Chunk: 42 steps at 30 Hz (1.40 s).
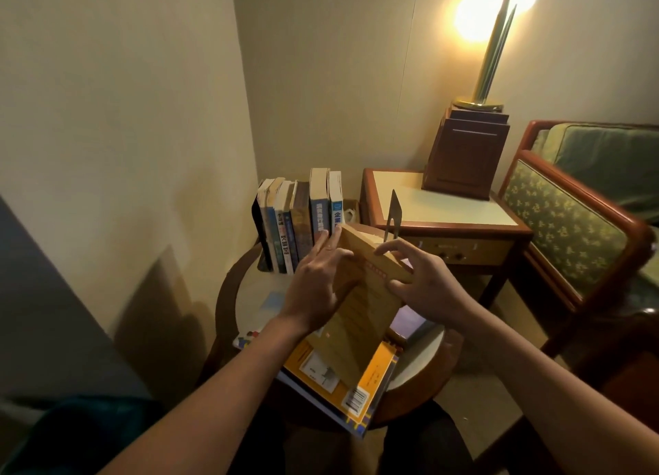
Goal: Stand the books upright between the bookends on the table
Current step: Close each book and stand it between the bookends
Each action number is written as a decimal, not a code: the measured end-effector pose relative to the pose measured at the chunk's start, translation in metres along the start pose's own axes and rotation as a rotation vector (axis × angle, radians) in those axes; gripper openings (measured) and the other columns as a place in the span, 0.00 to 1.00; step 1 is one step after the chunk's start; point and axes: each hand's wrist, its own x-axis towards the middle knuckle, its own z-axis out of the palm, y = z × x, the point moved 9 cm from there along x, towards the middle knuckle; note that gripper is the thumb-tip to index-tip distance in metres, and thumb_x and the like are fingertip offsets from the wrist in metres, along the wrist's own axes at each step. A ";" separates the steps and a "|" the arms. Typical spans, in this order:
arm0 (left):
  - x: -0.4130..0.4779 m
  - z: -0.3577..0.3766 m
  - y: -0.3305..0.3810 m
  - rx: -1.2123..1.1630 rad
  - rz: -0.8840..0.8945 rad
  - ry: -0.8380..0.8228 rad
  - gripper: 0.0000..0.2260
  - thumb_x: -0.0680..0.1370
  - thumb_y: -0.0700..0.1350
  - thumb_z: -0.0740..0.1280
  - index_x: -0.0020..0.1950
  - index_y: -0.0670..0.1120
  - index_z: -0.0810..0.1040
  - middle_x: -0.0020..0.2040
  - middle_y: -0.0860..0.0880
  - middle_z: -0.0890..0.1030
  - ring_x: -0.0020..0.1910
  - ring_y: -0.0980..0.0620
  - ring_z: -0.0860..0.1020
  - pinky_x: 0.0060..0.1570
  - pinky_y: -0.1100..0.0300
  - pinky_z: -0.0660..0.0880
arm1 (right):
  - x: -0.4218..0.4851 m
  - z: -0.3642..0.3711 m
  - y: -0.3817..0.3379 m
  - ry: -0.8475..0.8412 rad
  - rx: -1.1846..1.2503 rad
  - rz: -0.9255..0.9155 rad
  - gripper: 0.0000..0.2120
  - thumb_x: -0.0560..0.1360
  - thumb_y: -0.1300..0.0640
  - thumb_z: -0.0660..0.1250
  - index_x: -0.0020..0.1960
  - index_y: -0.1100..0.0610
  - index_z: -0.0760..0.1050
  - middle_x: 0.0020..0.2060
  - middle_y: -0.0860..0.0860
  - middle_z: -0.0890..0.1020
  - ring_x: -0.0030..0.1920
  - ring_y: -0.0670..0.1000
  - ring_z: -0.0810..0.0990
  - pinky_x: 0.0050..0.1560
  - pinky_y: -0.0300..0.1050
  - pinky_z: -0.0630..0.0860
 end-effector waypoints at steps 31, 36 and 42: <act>-0.069 0.102 -0.171 0.259 -0.556 -0.715 0.33 0.79 0.71 0.49 0.81 0.63 0.44 0.83 0.48 0.51 0.80 0.39 0.51 0.76 0.35 0.50 | 0.102 -0.067 0.021 0.259 -0.335 0.028 0.24 0.83 0.61 0.59 0.79 0.55 0.62 0.71 0.57 0.73 0.67 0.64 0.75 0.56 0.60 0.78; -0.071 0.098 -0.165 0.300 -0.467 -0.585 0.33 0.79 0.72 0.45 0.81 0.63 0.41 0.83 0.49 0.51 0.81 0.41 0.44 0.77 0.37 0.42 | 0.147 -0.034 0.040 0.244 -0.325 0.057 0.24 0.83 0.63 0.59 0.78 0.55 0.63 0.69 0.59 0.75 0.63 0.65 0.77 0.55 0.62 0.78; -0.070 0.100 -0.170 0.313 -0.447 -0.550 0.33 0.79 0.72 0.45 0.81 0.63 0.42 0.83 0.51 0.51 0.81 0.42 0.44 0.77 0.36 0.44 | 0.192 0.008 0.045 0.130 -0.378 0.092 0.23 0.82 0.63 0.58 0.77 0.57 0.65 0.68 0.60 0.76 0.62 0.63 0.78 0.53 0.53 0.79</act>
